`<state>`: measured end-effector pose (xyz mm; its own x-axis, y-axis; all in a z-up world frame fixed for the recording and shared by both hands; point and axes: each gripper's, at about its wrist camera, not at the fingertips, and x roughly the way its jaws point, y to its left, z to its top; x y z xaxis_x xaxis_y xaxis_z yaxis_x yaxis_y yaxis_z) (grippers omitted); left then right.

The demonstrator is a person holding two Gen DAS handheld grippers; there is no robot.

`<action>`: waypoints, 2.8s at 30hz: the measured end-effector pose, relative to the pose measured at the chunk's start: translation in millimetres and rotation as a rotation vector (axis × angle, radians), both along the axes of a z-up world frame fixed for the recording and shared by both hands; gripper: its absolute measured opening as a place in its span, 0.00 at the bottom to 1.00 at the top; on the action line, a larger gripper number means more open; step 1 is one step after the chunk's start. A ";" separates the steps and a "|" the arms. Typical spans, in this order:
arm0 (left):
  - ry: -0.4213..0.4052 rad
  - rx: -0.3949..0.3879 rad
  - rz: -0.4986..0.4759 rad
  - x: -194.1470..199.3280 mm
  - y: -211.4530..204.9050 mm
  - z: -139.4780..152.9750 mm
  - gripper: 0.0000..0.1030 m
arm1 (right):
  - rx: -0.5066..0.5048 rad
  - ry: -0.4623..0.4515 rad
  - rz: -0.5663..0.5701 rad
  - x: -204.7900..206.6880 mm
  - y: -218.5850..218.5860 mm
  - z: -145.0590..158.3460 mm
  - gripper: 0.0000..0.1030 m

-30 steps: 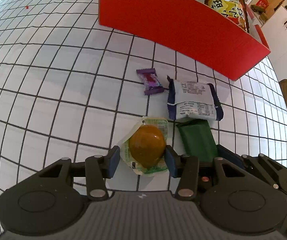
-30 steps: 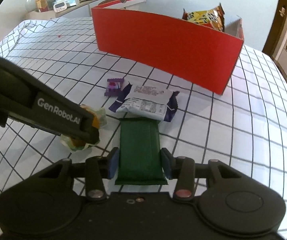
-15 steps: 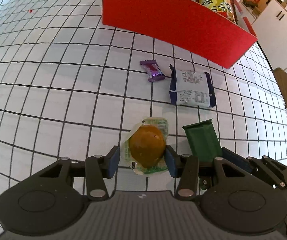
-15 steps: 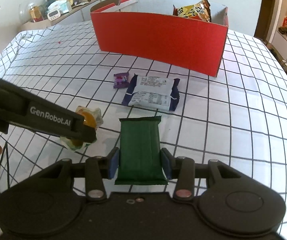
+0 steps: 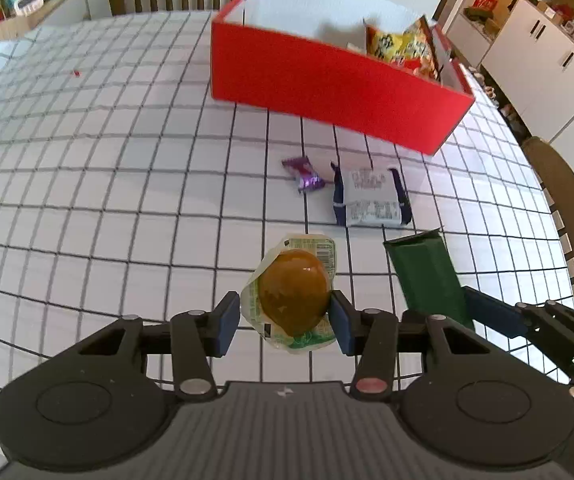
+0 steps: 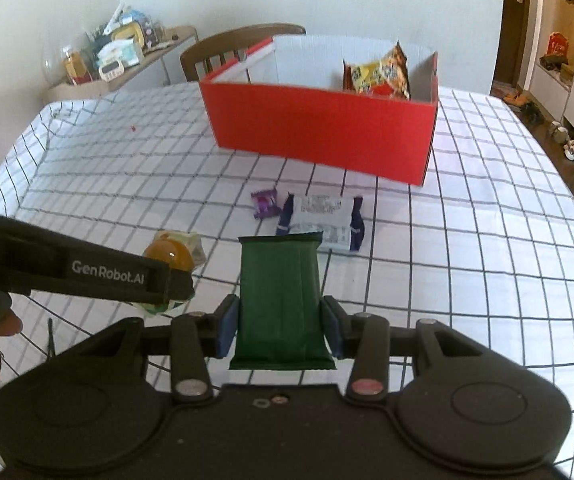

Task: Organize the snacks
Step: 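Carry the jelly cup with the left gripper while the right carries the green packet to the box, then open the left gripper over the box while the right releases the green packet inside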

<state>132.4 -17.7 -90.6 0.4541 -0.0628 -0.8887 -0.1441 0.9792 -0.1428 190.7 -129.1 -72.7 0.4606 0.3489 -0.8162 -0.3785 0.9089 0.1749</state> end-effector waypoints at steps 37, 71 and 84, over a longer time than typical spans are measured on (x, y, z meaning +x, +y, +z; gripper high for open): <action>-0.188 0.126 -0.030 124.2 16.8 114.6 0.46 | 0.033 -0.176 -0.005 128.1 -1.7 86.0 0.42; -0.052 0.230 -0.076 260.1 16.9 39.7 0.46 | -0.108 -0.049 0.092 245.9 60.5 7.1 0.41; 0.025 0.241 -0.132 269.8 8.6 11.0 0.47 | -0.168 -0.008 0.161 246.8 65.0 -10.0 0.41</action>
<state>402.2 -9.2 -79.5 0.4338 0.0949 -0.8960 -0.0139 0.9950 0.0987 437.6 -64.2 -82.7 0.4170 0.2775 -0.8655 -0.5214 0.8530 0.0223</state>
